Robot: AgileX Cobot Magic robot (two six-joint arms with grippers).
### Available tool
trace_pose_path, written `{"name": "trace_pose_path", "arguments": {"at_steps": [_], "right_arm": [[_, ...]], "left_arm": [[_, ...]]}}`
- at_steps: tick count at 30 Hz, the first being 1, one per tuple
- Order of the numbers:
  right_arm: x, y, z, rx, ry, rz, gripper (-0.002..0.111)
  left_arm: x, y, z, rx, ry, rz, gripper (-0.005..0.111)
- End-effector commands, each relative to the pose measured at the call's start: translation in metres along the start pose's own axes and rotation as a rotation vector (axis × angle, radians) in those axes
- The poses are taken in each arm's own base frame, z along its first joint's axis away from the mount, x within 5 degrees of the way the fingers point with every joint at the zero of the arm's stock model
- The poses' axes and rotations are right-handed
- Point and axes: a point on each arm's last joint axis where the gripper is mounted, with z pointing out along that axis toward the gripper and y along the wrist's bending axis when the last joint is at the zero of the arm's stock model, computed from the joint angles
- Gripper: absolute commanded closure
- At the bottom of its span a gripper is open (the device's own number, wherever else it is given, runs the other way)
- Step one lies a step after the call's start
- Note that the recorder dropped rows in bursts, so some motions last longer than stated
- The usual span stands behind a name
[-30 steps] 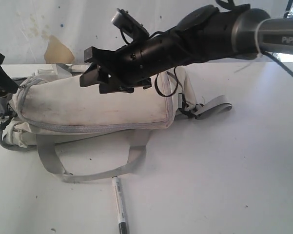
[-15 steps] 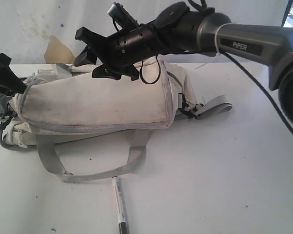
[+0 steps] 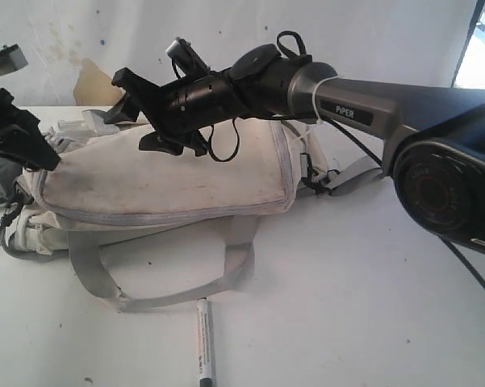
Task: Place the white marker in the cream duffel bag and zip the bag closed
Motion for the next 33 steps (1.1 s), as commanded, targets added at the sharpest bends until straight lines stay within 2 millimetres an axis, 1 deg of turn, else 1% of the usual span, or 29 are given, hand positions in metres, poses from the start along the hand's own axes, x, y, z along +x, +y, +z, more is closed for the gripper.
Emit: {"name": "trace_pose_path", "arguments": {"at_steps": [1, 4, 6, 10, 16, 19, 23, 33], "right_arm": [[-0.006, 0.000, 0.001, -0.003, -0.058, -0.015, 0.046], [-0.004, -0.002, 0.004, 0.001, -0.037, -0.075, 0.046], [-0.003, -0.003, 0.008, -0.009, -0.015, -0.107, 0.049], [-0.001, -0.007, 0.015, -0.023, 0.023, -0.109, 0.058], [0.003, -0.016, 0.024, -0.011, 0.034, -0.102, 0.059], [0.004, -0.022, 0.028, 0.000, 0.027, -0.095, 0.059], [0.005, -0.031, 0.034, 0.005, 0.028, -0.074, 0.059], [0.002, -0.032, 0.037, -0.001, -0.020, -0.049, 0.059]], "left_arm": [[0.006, 0.001, -0.008, -0.091, 0.061, -0.104, 0.107], [0.006, -0.002, -0.013, -0.096, 0.048, -0.117, 0.107], [0.006, -0.005, -0.017, -0.102, 0.037, -0.137, 0.107], [0.005, -0.008, -0.022, -0.106, 0.023, -0.157, 0.107], [0.004, -0.010, -0.024, -0.098, 0.011, -0.179, 0.107], [0.006, -0.013, -0.019, -0.057, 0.003, -0.214, 0.107], [0.015, -0.014, -0.007, -0.011, 0.029, -0.253, 0.107], [0.038, -0.018, 0.012, 0.063, 0.088, -0.295, 0.107]]}}
